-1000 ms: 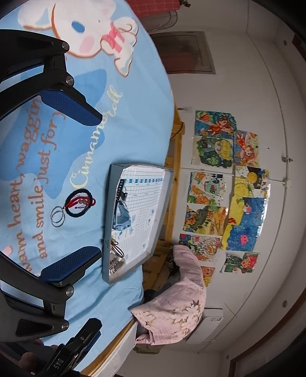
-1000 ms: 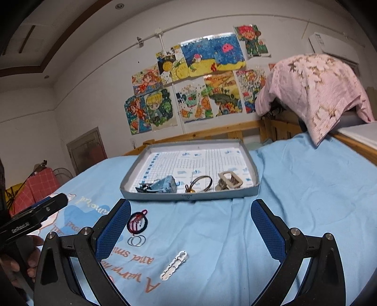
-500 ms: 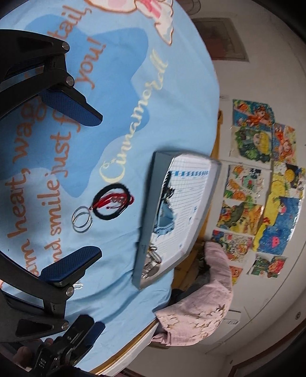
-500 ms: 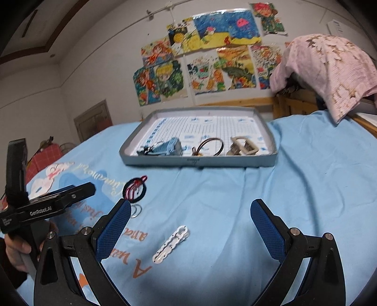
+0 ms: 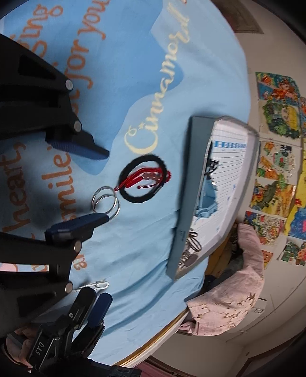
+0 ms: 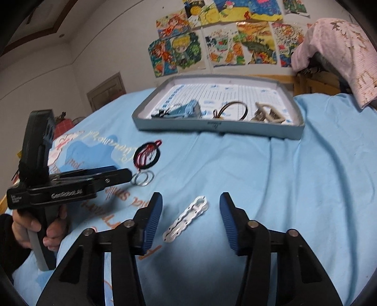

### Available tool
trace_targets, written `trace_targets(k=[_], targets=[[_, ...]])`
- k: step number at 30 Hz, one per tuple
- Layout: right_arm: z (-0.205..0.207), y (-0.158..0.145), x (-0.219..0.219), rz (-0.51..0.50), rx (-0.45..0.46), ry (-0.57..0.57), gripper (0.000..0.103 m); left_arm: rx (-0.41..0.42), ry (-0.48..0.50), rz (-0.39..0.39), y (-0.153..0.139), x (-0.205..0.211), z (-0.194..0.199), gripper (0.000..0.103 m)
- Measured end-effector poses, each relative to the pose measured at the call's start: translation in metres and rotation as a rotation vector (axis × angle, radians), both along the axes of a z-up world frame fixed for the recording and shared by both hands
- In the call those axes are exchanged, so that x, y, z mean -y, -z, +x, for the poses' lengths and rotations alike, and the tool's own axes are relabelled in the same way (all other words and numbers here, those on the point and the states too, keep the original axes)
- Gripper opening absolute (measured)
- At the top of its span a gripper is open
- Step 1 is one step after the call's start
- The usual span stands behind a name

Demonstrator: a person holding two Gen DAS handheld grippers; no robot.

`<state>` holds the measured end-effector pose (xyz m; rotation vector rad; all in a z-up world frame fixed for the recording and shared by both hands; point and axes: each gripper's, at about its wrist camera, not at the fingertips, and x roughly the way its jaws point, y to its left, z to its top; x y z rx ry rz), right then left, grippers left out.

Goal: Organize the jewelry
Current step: 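Close left tool on the silver key rings while right tool grasps the white clip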

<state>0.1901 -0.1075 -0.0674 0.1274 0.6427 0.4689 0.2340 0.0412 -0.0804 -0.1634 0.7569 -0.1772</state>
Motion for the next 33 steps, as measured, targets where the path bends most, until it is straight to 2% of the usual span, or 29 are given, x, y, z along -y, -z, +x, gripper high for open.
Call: trace_targets(k=[4,9,13,15,19,26,28,33], targets=[[0.002,0.007,-0.003,0.001,-0.035,-0.023,0.038,-0.024,0.021,-0.009,0.005,0.001,0.005,0.029],[0.004,0.013,-0.006,0.002,-0.066,-0.043,0.038,-0.066,0.036,-0.022,0.01,0.001,0.012,0.025],[0.008,0.017,-0.006,0.009,-0.085,-0.048,0.032,-0.092,0.031,-0.03,0.014,0.001,0.017,0.021],[0.009,0.018,-0.005,0.016,-0.094,-0.048,0.032,-0.099,0.032,-0.031,0.015,0.001,0.018,0.02],[0.01,0.019,-0.006,0.015,-0.105,-0.048,0.031,-0.11,0.035,-0.034,0.017,0.002,0.02,0.01],[0.011,0.02,-0.01,-0.006,-0.113,-0.036,0.029,-0.095,0.052,-0.067,0.018,-0.001,0.016,0.002],[0.012,0.02,-0.01,-0.006,-0.114,-0.036,0.022,-0.085,0.058,-0.078,0.018,-0.002,0.013,0.001],[0.011,0.02,-0.01,0.004,-0.113,-0.042,0.013,-0.063,0.077,-0.065,0.016,0.002,0.009,0.001]])
